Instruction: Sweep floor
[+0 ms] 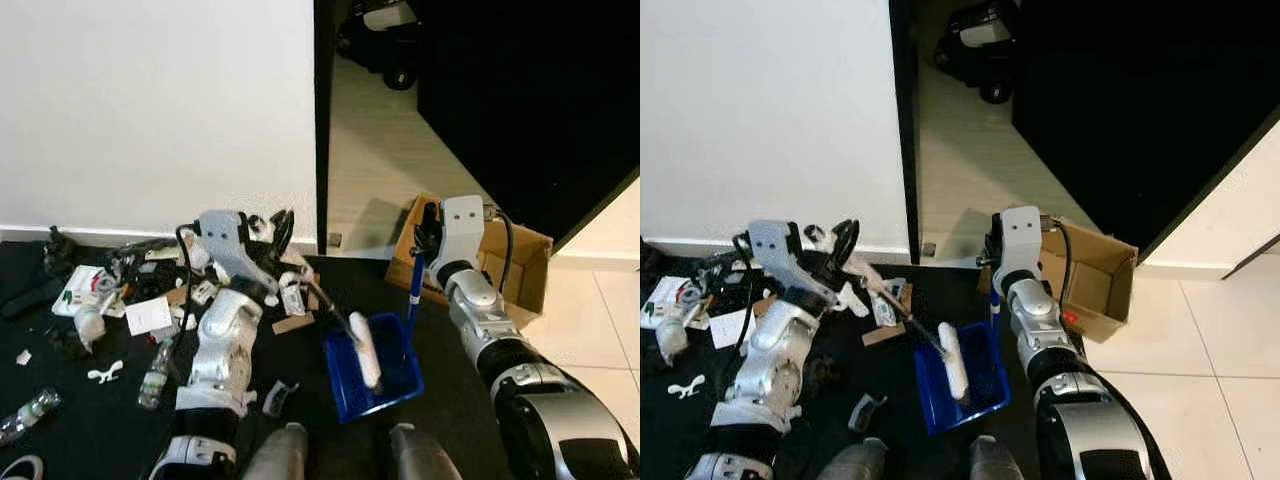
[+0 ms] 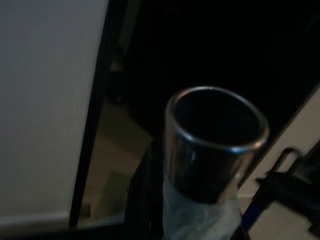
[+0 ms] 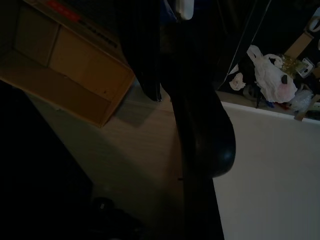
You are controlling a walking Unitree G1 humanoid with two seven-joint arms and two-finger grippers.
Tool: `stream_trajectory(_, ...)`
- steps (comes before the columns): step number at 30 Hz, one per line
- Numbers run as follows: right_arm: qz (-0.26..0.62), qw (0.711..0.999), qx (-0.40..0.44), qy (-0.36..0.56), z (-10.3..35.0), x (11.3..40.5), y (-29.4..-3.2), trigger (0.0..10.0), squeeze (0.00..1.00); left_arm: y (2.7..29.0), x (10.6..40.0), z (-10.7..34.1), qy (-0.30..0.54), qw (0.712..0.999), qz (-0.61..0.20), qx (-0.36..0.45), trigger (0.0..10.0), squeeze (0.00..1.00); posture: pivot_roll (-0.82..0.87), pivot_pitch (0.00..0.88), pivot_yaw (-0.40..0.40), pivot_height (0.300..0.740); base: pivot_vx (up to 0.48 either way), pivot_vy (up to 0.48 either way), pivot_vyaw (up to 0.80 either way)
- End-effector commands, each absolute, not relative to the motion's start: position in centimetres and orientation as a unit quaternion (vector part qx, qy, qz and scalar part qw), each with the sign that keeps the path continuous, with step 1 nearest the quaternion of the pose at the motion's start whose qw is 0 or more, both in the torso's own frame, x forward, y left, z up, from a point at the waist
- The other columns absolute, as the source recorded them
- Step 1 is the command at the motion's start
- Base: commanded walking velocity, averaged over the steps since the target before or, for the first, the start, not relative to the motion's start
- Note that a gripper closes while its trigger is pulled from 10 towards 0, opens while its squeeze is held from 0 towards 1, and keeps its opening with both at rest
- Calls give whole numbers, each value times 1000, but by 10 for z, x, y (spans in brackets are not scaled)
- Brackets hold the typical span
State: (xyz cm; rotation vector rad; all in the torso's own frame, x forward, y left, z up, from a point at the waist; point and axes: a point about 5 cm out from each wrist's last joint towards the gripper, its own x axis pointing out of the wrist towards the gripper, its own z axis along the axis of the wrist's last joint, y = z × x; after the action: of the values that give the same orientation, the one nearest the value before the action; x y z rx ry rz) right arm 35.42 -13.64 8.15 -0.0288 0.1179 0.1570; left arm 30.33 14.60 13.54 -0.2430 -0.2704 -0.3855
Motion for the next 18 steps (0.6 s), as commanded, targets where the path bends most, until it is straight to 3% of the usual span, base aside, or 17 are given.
stream_trajectory(1, 83, 993, -8, 79, 72, 350, -132, 10000, 0, 163, 293, 149, -149, 961, -227, -45, 10000, 0, 53, 113, -4, 740, 0, 0, 0)
stream_trajectory(9, 85, 993, -6, 86, 68, 347, -132, 10000, 0, 203, 268, 153, -122, 960, -245, 60, 10000, 0, 68, 114, 3, 740, 0, 0, 0)
stream_trajectory(12, 89, 992, -6, 87, 67, 347, -132, 10000, 0, 222, 258, 155, -96, 951, -261, 138, 10000, 0, 80, 110, 0, 740, 0, 0, 0)
stream_trajectory(18, 92, 992, -11, 86, 68, 348, -133, 10000, 0, 242, 250, 155, -55, 936, -267, 221, 10000, 0, 80, 108, -3, 740, 0, 0, 0)
